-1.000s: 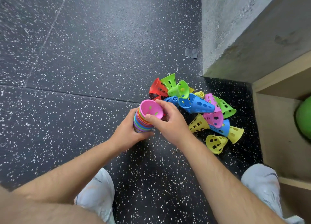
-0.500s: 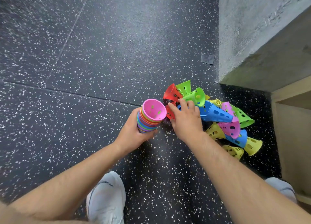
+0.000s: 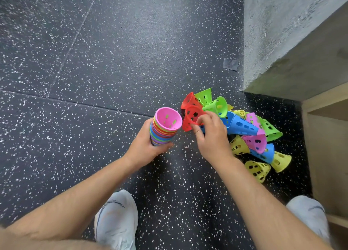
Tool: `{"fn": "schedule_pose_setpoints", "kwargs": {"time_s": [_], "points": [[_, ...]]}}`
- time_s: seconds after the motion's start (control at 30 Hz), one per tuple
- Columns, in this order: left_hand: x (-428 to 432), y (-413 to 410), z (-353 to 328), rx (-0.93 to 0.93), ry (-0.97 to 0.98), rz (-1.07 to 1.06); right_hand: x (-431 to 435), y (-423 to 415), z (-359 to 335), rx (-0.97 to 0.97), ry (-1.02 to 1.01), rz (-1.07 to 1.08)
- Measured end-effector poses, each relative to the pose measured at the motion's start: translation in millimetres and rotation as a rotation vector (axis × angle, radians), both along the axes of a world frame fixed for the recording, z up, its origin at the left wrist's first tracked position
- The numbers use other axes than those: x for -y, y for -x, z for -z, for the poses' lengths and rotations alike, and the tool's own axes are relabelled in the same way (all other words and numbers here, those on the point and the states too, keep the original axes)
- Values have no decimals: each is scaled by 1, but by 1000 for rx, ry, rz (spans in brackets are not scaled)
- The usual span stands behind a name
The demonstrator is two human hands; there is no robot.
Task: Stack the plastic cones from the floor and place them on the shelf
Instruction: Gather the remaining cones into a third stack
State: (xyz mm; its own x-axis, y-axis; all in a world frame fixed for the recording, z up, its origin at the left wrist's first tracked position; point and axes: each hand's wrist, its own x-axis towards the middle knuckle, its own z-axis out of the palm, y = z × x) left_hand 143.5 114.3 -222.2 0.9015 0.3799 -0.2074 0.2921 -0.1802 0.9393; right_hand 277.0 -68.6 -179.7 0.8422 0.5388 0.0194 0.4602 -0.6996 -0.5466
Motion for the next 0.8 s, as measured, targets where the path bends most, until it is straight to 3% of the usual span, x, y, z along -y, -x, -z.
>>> {"fn": "schedule_pose_setpoints", "kwargs": {"time_s": [0.1, 0.23, 0.33, 0.57, 0.8], "points": [[1, -3, -2, -6, -18, 18, -1, -5, -30, -21, -290, 123], [4, -6, -4, -15, -52, 33, -10, -5, -55, 13, -442, 124], [6, -5, -4, -5, -63, 27, -15, 1, -52, 35, -413, -7], [8, -2, -8, 18, -16, -4, -13, 33, -47, -53, -114, -179], [8, -3, -9, -25, -11, -6, -10, 27, -45, -182, -109, -148]]}}
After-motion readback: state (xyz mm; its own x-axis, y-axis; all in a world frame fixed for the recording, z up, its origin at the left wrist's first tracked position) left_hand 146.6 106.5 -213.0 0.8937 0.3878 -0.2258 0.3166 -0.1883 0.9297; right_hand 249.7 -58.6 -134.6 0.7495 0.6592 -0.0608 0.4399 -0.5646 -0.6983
